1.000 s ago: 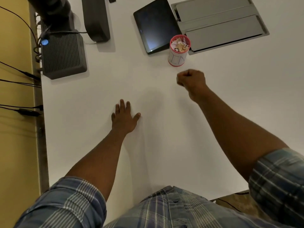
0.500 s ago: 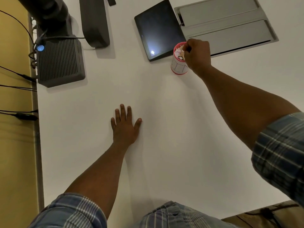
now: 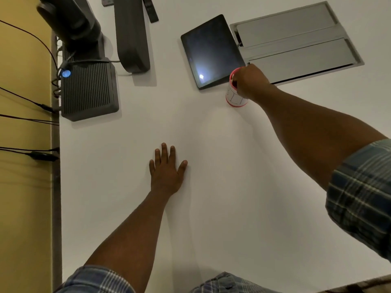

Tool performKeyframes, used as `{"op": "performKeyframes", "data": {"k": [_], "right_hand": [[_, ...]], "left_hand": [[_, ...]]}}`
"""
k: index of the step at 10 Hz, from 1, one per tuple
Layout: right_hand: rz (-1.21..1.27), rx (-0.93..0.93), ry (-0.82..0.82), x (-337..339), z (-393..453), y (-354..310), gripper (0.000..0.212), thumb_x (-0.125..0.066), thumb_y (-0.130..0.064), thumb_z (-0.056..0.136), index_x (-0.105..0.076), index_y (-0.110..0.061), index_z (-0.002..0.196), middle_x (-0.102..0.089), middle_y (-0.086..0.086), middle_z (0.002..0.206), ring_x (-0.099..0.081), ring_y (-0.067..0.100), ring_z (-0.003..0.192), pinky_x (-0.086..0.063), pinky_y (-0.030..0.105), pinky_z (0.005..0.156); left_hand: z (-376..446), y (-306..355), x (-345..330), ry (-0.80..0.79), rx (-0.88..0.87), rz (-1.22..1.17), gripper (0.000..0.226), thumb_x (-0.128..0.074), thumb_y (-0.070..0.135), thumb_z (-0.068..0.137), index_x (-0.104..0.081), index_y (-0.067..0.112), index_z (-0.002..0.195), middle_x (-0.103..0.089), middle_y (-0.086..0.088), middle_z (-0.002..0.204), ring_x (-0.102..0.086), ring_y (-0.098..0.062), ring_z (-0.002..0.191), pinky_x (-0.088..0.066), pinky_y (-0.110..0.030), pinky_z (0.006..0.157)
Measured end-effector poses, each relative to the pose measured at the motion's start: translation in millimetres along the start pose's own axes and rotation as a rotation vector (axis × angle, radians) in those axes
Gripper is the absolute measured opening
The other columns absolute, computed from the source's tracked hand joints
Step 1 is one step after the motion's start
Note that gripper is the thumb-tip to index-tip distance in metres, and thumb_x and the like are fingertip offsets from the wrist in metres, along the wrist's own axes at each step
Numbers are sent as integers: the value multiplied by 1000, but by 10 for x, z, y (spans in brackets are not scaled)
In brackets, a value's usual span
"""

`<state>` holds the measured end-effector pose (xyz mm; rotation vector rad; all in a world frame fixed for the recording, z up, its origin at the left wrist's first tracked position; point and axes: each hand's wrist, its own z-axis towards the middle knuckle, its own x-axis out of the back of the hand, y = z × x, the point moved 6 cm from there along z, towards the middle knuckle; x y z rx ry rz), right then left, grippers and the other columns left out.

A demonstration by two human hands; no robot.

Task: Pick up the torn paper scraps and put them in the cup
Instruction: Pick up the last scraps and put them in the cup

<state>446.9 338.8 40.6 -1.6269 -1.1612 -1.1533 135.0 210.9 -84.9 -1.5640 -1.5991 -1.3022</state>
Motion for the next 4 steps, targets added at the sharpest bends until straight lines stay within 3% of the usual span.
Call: {"op": "performKeyframes", "data": {"k": [1, 2, 4], "right_hand": [[110, -43, 176, 93, -120, -5, 16, -65, -1, 83, -66, 3, 98, -65, 21, 98, -64, 39, 90, -54, 40, 75], [114, 11, 332, 157, -334, -74, 25, -69, 1, 78, -64, 0, 103, -64, 21, 104, -62, 39, 94, -54, 43, 76], [291, 99, 380, 178, -771, -213, 26, -50, -8, 87, -64, -10, 109, -61, 14, 113, -57, 30, 103, -53, 39, 82]], "left_hand": [[9, -15, 42, -24, -5, -5, 71, -21, 61, 93, 0, 24, 150, 13, -1, 159, 11, -22, 146, 0, -46, 118], [-46, -10, 70, -51, -2, -16, 72, -23, 59, 94, -4, 18, 150, 8, -2, 159, 7, -22, 146, -3, -44, 119], [-234, 84, 247, -22, -28, -38, 73, -26, 57, 95, -8, 13, 150, 4, -4, 160, 5, -22, 147, -4, -42, 119]]}}
